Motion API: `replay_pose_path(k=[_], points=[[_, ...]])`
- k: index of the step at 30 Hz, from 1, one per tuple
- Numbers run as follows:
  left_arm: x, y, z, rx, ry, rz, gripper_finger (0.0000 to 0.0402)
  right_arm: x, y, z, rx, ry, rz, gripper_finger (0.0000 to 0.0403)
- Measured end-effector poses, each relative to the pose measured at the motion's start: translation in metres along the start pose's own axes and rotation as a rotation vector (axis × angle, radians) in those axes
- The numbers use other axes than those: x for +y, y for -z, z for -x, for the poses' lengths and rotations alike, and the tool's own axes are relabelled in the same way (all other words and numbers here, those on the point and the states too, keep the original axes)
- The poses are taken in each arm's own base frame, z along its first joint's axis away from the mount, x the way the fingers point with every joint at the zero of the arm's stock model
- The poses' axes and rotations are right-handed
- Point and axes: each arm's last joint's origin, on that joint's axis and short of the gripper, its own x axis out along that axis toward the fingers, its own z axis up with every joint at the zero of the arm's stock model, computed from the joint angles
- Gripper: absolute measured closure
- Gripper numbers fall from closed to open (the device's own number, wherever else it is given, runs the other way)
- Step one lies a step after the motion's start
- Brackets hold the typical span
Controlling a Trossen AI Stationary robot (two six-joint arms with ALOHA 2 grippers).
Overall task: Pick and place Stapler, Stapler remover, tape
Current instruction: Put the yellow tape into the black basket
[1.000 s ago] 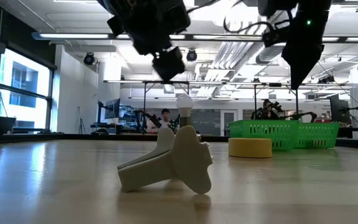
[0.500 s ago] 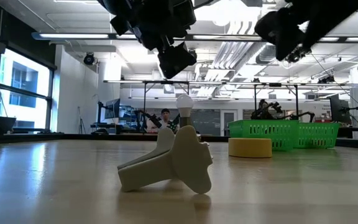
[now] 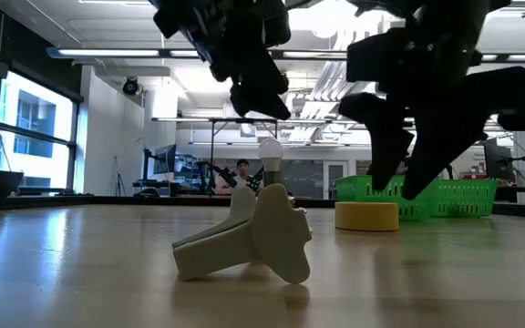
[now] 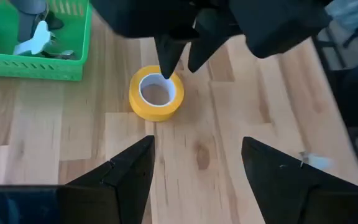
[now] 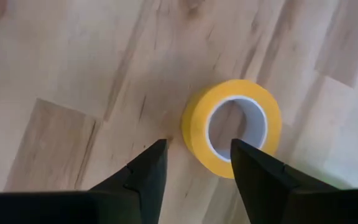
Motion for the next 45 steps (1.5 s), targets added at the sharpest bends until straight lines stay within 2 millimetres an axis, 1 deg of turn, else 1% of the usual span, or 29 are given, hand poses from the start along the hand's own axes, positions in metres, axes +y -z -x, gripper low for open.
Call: replay_pose_path(k=[2,5,10,13,15,16,20,21,23,25,28,30,33,36,40,42,45], points=[[-0.006,0.001,-0.002,0.008,-0.025,-0.011,0.0167,-0.005,0.0,-0.001,-0.007,-0.032,0.0,0.0242],[-0.017,0.003,-0.004,0.019,-0.013,-0.005,0.0167,-0.016,0.001,-0.003,-0.011,-0.082,-0.028,0.0249],[-0.039,0.004,0.001,0.023,0.011,0.06,0.0167,-0.035,0.004,-0.006,-0.015,-0.104,-0.071,0.0256],[-0.053,0.004,0.004,0.012,-0.005,0.065,0.0167,-0.039,0.003,-0.007,-0.034,-0.112,-0.08,0.0257],[-0.061,0.008,0.009,0.035,-0.042,0.065,0.0167,-0.039,0.001,-0.007,-0.053,-0.123,-0.087,0.0257],[-0.066,0.007,0.009,0.02,-0.052,0.057,0.0167,-0.038,0.0,-0.008,-0.061,-0.133,-0.087,0.0257],[-0.083,0.01,0.018,0.005,-0.122,0.043,0.0167,-0.029,-0.003,-0.01,-0.073,-0.181,-0.066,0.0258],[-0.088,0.009,0.019,-0.013,-0.137,0.04,0.0167,-0.027,-0.003,-0.012,-0.067,-0.189,-0.069,0.0258],[-0.096,0.014,0.023,0.0,-0.18,0.038,0.0167,-0.023,-0.004,-0.019,-0.056,-0.188,-0.065,0.0258],[-0.104,0.014,0.023,-0.038,-0.208,0.03,0.0167,-0.021,-0.004,-0.026,-0.042,-0.187,-0.057,0.0258],[-0.114,0.018,0.023,-0.047,-0.263,0.025,0.0167,-0.022,-0.004,-0.04,-0.025,-0.165,-0.043,0.0258],[-0.118,0.019,0.024,-0.062,-0.295,0.04,0.0167,-0.026,-0.005,-0.046,-0.031,-0.11,-0.055,0.0258],[-0.123,0.026,0.024,-0.048,-0.336,0.097,0.0167,-0.032,-0.005,-0.049,-0.034,-0.055,-0.098,0.0261],[-0.13,0.032,0.025,-0.044,-0.376,0.135,0.0167,-0.033,-0.006,-0.049,-0.045,-0.05,-0.103,0.0288],[-0.143,0.039,0.025,-0.068,-0.428,0.136,0.0167,-0.028,-0.007,-0.046,-0.055,-0.036,-0.08,0.0368],[-0.15,0.041,0.026,-0.093,-0.447,0.122,0.0167,-0.026,-0.008,-0.044,-0.059,-0.017,-0.071,0.037],[-0.159,0.044,0.027,-0.133,-0.501,0.098,0.0167,-0.022,-0.01,-0.037,-0.066,0.068,-0.059,0.037]])
